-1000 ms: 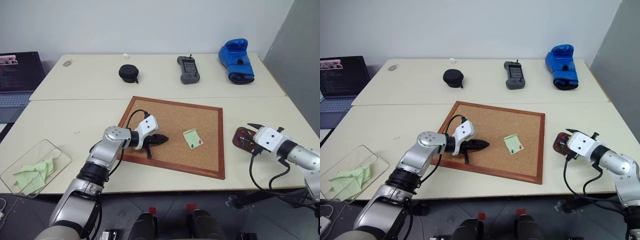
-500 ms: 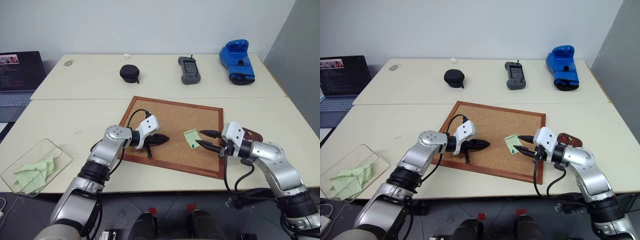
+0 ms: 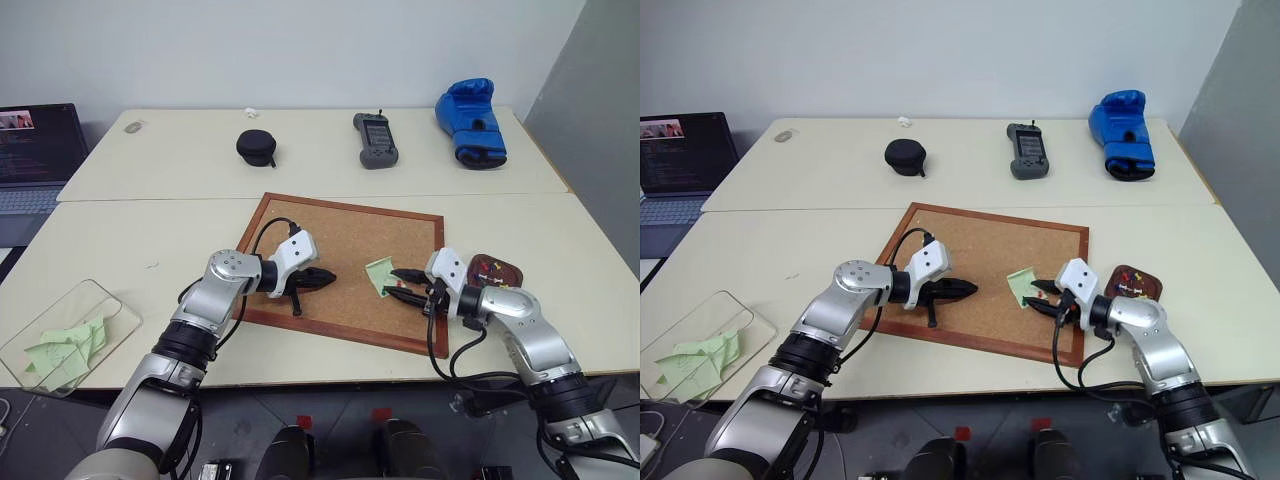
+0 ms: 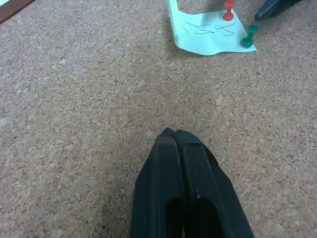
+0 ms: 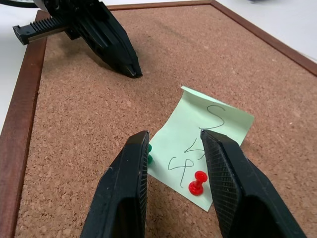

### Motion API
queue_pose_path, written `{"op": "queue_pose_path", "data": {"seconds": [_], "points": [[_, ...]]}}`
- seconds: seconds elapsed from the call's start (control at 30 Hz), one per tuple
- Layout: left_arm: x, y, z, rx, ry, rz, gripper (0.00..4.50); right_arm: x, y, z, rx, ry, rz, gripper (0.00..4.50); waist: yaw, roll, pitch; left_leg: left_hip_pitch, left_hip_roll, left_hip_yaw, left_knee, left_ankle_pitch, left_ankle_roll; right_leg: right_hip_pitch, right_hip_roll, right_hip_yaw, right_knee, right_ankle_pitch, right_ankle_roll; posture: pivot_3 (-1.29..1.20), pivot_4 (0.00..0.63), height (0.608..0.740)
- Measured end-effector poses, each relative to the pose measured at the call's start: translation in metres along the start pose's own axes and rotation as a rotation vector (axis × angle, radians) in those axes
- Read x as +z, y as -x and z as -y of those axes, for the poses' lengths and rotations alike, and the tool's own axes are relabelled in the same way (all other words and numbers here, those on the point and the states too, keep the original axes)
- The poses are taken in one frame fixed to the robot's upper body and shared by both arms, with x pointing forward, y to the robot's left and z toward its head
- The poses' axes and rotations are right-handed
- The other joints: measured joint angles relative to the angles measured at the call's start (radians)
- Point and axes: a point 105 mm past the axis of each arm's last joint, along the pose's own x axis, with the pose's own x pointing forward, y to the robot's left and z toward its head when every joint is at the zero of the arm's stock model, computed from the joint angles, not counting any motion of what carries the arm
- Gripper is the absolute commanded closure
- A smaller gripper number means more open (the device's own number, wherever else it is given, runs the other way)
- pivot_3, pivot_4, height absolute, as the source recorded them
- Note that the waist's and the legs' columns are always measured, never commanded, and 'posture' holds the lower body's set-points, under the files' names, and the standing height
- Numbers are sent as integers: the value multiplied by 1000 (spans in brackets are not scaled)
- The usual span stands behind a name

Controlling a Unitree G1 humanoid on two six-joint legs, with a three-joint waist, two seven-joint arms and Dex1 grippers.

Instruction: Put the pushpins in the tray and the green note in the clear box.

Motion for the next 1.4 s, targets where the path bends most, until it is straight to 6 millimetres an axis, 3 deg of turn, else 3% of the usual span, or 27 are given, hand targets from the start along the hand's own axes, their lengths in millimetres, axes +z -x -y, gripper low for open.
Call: {"op": "queue_pose_path", "data": {"seconds": [0.2,0.23,0.5,0.93,1.17,1.4], "points": [[0,0,0,0,-1,-1,4500,-1,-6,3,-7,-27,9,2744,0,0,0,0,0,0,0,0,0,0,0,0,0,0,0,0,150,740],[0,0,0,0,-2,-2,4500,-1,-6,4,-11,-29,9,3106,0,0,0,0,0,0,0,0,0,0,0,0,0,0,0,0,150,740],[0,0,0,0,-3,-2,4500,-7,-2,10,-35,-55,-4,4476,0,0,0,0,0,0,0,0,0,0,0,0,0,0,0,0,150,740],[1,0,0,0,-5,-2,4500,-7,-2,11,-39,-66,7,4476,0,0,0,0,0,0,0,0,0,0,0,0,0,0,0,0,150,740],[1,0,0,1,-6,-8,4500,23,5,13,-43,8,92,4476,0,0,0,0,0,0,0,0,0,0,0,0,0,0,0,0,150,740],[1,0,0,1,-4,-12,4500,19,11,10,-52,7,68,4476,0,0,0,0,0,0,0,0,0,0,0,0,0,0,0,0,150,740]]}}
